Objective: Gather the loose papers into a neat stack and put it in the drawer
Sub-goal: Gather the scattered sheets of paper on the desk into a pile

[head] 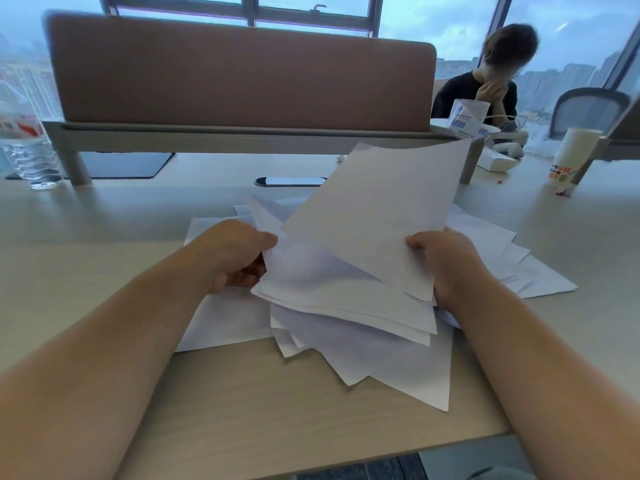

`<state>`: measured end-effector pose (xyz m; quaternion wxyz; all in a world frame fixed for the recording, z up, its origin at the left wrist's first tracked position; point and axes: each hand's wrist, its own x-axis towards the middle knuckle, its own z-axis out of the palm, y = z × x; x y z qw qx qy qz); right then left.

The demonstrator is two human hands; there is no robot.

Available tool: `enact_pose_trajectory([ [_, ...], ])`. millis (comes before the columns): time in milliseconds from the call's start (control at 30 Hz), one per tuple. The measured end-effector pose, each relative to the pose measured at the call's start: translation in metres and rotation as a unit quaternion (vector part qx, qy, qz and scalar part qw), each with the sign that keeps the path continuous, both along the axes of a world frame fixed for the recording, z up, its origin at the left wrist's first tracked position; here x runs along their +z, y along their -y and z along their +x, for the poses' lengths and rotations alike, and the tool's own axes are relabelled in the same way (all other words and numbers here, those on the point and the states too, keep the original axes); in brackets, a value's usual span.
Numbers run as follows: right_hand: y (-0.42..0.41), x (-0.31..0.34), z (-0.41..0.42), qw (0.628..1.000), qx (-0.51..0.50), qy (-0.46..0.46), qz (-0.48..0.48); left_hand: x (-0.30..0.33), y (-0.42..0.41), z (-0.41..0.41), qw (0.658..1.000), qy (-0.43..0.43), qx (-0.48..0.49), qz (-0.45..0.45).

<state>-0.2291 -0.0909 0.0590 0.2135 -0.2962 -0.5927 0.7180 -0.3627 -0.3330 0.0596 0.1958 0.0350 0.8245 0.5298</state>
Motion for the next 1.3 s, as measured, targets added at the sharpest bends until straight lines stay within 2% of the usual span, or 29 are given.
enact_pose_trajectory([
  [133, 0.000, 0.000, 0.000, 1.000, -0.010, 0.006, 0.005, -0.002, -0.001, -0.003, 0.996, -0.081, 0.026, 0.001],
  [267, -0.002, 0.000, -0.001, 1.000, -0.013, 0.009, 0.010, 0.002, 0.011, -0.011, 0.980, -0.171, 0.098, 0.016],
  [333, -0.002, -0.002, -0.003, 1.000, -0.003, 0.013, 0.015, 0.002, 0.016, -0.015, 0.982, -0.144, 0.107, 0.050],
  [400, -0.001, -0.003, -0.004, 1.000, 0.009, 0.013, 0.025, 0.002, 0.017, -0.015, 0.991, -0.055, 0.083, 0.091],
  [467, 0.000, -0.004, -0.004, 0.999, 0.021, 0.007, 0.033, 0.001, 0.017, -0.015, 0.999, -0.029, 0.031, 0.032],
  [567, 0.001, -0.005, -0.004, 0.998, 0.031, 0.010, 0.060, -0.003, 0.017, -0.017, 0.990, -0.115, 0.004, -0.082],
  [633, 0.002, -0.007, -0.005, 0.996, 0.040, 0.015, 0.081, -0.002, 0.018, -0.019, 0.979, -0.173, 0.024, -0.106],
  [867, 0.002, -0.007, -0.005, 0.994, 0.045, 0.020, 0.094, 0.005, 0.036, -0.031, 0.938, -0.292, 0.182, -0.039],
  [967, 0.002, -0.008, -0.005, 0.994, 0.047, 0.022, 0.099, 0.005, 0.038, -0.033, 0.928, -0.277, 0.239, 0.072],
  [1067, 0.002, -0.008, -0.006, 0.994, 0.049, 0.018, 0.096, 0.004, 0.038, -0.039, 0.912, -0.213, 0.281, 0.212],
  [1133, 0.001, -0.009, -0.006, 0.994, 0.046, 0.015, 0.093, 0.001, 0.037, -0.043, 0.909, -0.165, 0.271, 0.272],
  [1200, 0.001, -0.009, -0.007, 0.995, 0.044, 0.011, 0.090, -0.007, 0.036, -0.046, 0.930, -0.154, 0.233, 0.238],
  [1300, 0.001, -0.010, -0.007, 0.994, 0.045, 0.012, 0.098, -0.018, 0.032, -0.046, 0.966, -0.167, 0.152, 0.130],
])
